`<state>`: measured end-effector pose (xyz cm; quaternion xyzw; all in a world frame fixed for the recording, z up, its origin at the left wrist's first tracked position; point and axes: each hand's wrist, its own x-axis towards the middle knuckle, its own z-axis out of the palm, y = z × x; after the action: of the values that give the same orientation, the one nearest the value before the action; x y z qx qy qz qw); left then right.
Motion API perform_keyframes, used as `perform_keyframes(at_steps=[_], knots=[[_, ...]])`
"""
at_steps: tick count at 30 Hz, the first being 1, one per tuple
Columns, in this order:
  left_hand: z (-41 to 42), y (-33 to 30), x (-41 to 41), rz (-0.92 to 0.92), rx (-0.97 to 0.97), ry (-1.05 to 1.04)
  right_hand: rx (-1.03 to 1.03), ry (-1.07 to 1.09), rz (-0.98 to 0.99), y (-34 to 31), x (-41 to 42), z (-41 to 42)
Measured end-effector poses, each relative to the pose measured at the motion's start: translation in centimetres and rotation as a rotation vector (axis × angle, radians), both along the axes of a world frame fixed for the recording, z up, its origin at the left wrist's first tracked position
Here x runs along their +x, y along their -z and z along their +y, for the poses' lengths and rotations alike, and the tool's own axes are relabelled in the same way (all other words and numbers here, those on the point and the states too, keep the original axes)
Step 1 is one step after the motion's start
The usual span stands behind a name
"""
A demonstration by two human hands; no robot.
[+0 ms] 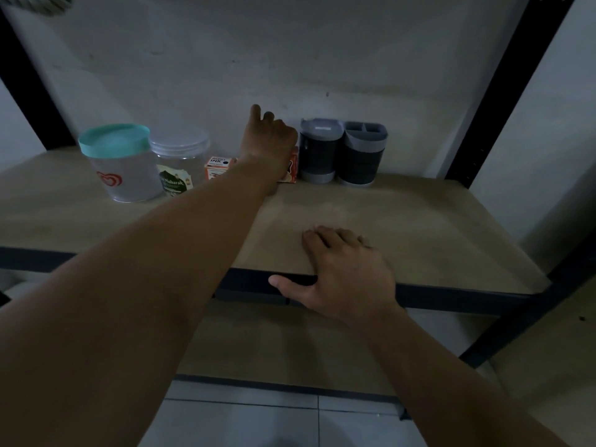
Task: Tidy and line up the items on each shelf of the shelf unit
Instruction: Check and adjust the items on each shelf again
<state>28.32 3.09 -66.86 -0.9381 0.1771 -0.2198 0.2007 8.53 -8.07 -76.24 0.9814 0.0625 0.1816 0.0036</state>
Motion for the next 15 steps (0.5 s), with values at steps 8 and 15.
perform_keyframes(at_steps=[8, 15], knots=[[-0.4, 0.1, 0.8, -0.018, -0.049, -0.028, 0.018, -0.008, -0.053, 0.3, 0.2, 0.1], [-0.4, 0.4, 1.3, -0.033, -0.094, 0.001, 0.005, -0.001, -0.05, 0.2, 0.1, 0.0]])
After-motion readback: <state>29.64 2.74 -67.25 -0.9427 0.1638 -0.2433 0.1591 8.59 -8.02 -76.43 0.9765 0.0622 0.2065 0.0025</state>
